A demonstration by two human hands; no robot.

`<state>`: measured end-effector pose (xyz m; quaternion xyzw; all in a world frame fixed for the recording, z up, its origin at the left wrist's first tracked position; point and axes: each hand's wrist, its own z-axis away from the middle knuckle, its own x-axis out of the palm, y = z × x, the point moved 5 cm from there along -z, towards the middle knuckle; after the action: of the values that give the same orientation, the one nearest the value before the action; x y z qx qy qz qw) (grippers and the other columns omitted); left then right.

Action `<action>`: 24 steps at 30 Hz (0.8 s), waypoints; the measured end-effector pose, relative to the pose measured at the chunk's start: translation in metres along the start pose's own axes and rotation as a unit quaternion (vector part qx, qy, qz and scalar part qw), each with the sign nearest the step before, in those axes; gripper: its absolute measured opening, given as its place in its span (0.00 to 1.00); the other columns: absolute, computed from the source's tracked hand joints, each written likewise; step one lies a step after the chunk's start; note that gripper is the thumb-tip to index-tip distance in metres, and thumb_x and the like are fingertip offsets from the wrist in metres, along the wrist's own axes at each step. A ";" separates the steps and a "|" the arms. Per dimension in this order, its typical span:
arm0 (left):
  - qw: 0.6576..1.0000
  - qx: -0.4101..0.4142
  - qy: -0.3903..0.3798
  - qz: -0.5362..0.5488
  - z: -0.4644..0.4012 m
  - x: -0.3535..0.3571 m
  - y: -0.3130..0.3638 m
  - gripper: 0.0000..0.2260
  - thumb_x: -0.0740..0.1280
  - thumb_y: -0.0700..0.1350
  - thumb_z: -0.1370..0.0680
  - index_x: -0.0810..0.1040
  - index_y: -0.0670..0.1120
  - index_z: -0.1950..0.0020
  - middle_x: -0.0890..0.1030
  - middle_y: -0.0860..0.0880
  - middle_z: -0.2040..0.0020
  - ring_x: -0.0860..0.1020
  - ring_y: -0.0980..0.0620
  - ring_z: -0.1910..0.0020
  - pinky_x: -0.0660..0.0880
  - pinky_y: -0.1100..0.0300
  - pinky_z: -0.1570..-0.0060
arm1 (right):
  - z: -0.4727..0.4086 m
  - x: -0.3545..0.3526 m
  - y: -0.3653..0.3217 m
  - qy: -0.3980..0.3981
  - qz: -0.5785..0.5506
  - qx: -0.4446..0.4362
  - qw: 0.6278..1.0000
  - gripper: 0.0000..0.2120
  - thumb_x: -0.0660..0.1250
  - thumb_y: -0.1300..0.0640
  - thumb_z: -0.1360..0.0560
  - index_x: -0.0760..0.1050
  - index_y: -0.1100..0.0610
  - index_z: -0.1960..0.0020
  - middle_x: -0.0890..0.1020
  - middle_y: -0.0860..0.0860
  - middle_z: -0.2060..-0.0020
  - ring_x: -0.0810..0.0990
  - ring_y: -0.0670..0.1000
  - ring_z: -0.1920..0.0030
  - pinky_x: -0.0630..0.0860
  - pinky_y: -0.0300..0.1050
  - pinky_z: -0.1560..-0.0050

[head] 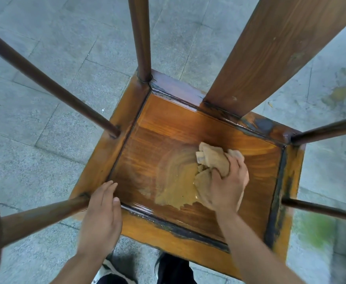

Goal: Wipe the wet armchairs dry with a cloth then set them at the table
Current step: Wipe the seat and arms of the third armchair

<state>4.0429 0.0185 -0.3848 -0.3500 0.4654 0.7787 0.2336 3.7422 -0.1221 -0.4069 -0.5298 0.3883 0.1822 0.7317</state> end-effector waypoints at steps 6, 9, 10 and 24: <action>0.999 -0.001 -0.004 0.034 0.018 -0.011 -0.003 0.21 0.51 0.51 0.16 0.68 0.44 0.26 0.68 0.50 0.27 0.64 0.56 0.29 0.62 0.58 0.33 | 0.118 0.035 -0.025 0.100 -0.055 0.230 0.966 0.33 0.72 0.60 0.27 0.67 0.56 0.24 0.64 0.60 0.23 0.57 0.66 0.23 0.54 0.63 0.23; 0.999 0.000 0.003 0.052 0.025 -0.020 -0.009 0.20 0.52 0.50 0.16 0.69 0.45 0.27 0.69 0.51 0.28 0.64 0.60 0.31 0.62 0.58 0.34 | 0.149 0.073 -0.070 0.059 -0.028 0.187 0.980 0.37 0.76 0.60 0.30 0.68 0.59 0.24 0.66 0.64 0.24 0.57 0.69 0.23 0.56 0.66 0.23; 0.998 -0.001 0.006 0.057 0.026 -0.023 -0.012 0.20 0.53 0.50 0.17 0.69 0.46 0.27 0.69 0.51 0.28 0.63 0.61 0.32 0.63 0.58 0.34 | 0.152 0.085 -0.086 0.042 -0.015 0.152 0.987 0.37 0.76 0.59 0.31 0.68 0.58 0.24 0.66 0.62 0.24 0.57 0.68 0.22 0.55 0.65 0.23; 0.998 -0.016 0.027 0.051 -0.014 -0.009 0.000 0.23 0.49 0.51 0.17 0.65 0.42 0.26 0.66 0.48 0.26 0.62 0.52 0.27 0.62 0.55 0.32 | 0.006 0.070 -0.082 -0.296 0.203 -0.550 0.754 0.24 0.69 0.46 0.23 0.74 0.50 0.29 0.70 0.54 0.26 0.60 0.62 0.21 0.56 0.64 0.22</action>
<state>4.0535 0.0053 -0.3821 -0.3499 0.4766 0.7872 0.1755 3.8442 -0.1578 -0.4070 -0.6693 0.0839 0.6565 0.3377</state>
